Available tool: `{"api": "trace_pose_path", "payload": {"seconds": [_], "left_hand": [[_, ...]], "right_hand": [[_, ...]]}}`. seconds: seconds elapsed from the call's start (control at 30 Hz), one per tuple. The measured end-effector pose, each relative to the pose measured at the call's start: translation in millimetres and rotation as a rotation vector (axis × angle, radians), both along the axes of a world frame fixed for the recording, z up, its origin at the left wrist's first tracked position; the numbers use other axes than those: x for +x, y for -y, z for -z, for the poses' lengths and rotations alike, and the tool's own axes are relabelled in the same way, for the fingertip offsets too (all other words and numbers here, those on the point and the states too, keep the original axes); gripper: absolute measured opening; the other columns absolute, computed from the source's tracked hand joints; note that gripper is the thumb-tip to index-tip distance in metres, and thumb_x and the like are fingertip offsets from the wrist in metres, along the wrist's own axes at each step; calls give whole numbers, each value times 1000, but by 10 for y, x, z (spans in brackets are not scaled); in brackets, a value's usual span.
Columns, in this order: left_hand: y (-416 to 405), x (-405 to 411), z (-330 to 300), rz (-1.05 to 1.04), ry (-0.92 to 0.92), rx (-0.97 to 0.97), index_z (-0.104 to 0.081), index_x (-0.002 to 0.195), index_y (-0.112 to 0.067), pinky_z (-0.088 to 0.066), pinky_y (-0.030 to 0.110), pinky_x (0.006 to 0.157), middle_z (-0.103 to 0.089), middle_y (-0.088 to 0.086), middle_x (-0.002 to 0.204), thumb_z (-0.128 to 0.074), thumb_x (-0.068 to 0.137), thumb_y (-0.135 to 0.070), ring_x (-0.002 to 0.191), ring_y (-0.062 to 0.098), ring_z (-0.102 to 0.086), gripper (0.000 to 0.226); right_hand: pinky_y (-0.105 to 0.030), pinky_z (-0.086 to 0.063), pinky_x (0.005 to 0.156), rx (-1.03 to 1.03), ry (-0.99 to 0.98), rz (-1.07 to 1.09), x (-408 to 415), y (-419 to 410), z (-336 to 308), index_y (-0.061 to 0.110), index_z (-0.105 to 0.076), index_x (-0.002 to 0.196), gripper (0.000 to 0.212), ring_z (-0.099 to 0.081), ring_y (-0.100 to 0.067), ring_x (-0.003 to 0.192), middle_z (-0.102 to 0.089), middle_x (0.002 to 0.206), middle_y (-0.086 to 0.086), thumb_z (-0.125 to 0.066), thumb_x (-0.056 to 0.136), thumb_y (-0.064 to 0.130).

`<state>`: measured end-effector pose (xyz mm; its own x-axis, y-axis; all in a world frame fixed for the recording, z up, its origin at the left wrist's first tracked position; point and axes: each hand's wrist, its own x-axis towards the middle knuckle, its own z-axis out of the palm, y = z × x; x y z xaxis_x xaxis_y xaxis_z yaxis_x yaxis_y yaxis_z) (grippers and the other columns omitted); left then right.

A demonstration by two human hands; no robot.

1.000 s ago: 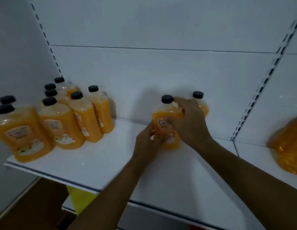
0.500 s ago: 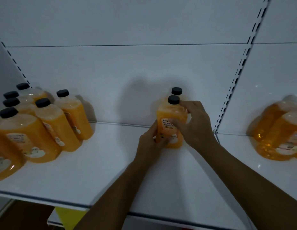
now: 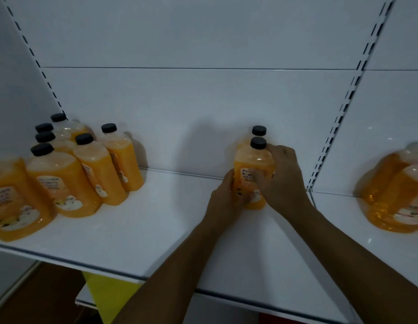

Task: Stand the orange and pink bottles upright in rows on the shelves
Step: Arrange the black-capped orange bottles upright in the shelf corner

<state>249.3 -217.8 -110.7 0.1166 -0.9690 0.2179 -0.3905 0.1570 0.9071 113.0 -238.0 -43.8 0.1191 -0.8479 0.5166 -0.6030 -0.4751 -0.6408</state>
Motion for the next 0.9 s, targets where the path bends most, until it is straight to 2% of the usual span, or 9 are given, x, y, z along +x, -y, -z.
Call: {"api": "trace_pose_path", "payload": {"seconds": [0.1,0.17,0.23,0.3,0.37,0.47,0.57,0.67,0.9], "left_hand": [[-17,-71,0,-6,-1,-3,-41,138,-31,-45,11,77,-58,-17,116,-64,74,-54,99,3,-58,72],[-34,-67,23,-15,15,8,-40,140,-33,-52,25,87,-60,-14,122,-65,75,-55,106,8,-60,73],[-74,20,37,-28,84,33,-34,145,-32,-48,35,100,-56,-9,134,-69,77,-56,119,14,-56,80],[-157,191,23,-83,166,60,-23,152,-26,-36,31,109,-40,-4,151,-71,79,-53,135,16,-42,91],[-280,415,-5,-164,184,41,-23,153,-21,-31,30,112,-33,-3,155,-71,82,-47,140,15,-35,89],[-532,792,-44,-325,178,15,-33,148,-20,-36,33,112,-39,-2,152,-69,85,-43,136,14,-40,76],[-852,1205,-69,-502,152,-32,-46,139,-24,-42,25,100,-52,-6,140,-68,86,-39,125,10,-49,59],[-1182,1600,-97,-610,136,-102,-54,130,-23,-42,22,93,-59,-7,129,-69,87,-33,116,8,-53,46],[-1691,2222,-34,-753,94,-46,-53,132,-19,-42,28,96,-58,-6,131,-69,88,-31,120,12,-52,49]], "right_hand": [[-36,-43,91,-7,-31,8,-52,-7,2,19,-41,141,66,-44,-25,123,-36,139,-7,-70,82,22],[-40,-39,101,-50,-54,35,-54,-33,-36,18,-34,146,75,-31,-26,135,-29,148,-7,-71,81,27],[-40,-35,105,-204,-102,58,-8,-79,-118,13,-33,147,76,-24,-28,139,-28,151,-13,-69,82,32],[-41,-35,106,-402,-168,48,117,-124,-215,9,-39,143,71,-29,-31,137,-35,148,-18,-65,83,36],[-44,-38,106,-491,-221,-13,331,-164,-274,7,-43,139,65,-36,-33,133,-41,144,-19,-62,85,36],[-45,-40,105,-427,-244,-181,794,-261,-258,7,-46,137,59,-44,-32,130,-49,140,-16,-64,87,31],[-43,-46,100,-313,-260,-346,1319,-396,-187,9,-46,137,58,-48,-28,126,-51,137,-12,-67,87,29],[-40,-46,98,-233,-292,-465,1820,-516,-149,13,-42,140,60,-47,-25,126,-47,141,-8,-65,89,34],[-45,-43,98,-70,-150,-502,2754,-577,-150,20,-32,146,71,-43,-28,127,-42,142,-7,-66,87,40]]}}
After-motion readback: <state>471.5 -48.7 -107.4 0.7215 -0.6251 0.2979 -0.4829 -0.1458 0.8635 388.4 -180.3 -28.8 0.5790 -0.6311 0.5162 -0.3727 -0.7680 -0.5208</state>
